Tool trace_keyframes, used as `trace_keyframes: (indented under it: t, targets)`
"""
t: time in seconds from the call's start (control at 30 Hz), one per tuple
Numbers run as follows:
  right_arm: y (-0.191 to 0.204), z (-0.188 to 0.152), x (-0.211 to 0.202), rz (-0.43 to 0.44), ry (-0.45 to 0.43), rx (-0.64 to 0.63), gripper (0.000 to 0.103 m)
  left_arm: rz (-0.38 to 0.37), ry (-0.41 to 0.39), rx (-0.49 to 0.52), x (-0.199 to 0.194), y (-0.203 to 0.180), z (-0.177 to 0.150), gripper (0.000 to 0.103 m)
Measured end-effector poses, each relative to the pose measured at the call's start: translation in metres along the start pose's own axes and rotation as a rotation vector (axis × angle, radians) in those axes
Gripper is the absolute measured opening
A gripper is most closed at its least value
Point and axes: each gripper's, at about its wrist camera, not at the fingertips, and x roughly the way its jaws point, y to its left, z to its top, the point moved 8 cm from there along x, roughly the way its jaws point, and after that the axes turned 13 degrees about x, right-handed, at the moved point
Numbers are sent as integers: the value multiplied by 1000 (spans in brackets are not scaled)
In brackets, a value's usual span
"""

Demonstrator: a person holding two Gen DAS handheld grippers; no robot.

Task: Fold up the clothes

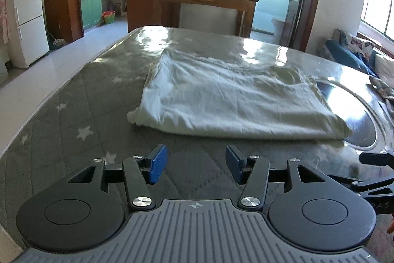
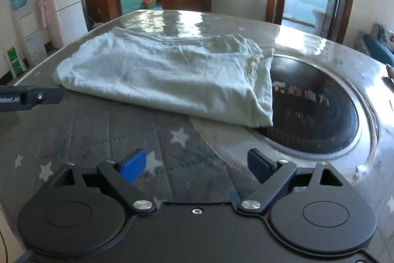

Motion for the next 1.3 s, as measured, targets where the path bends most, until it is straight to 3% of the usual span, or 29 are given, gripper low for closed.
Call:
trace_keyframes:
  t: [0.13,0.47,0.97,1.3]
  targets:
    - [0,-5,0,-3,-7,3,103,9,9,20,1,-2,-6,55]
    - [1,-8,2,-18,-20,8,103,-3,49,11,11,-3,-21,58]
    - [2,-4,7,-41,10,40,103,-15,104,33,16,-11,-21,79]
    - [2,-7,5,-59,-18,44,103,-44,123,56,20,-17,-20,91]
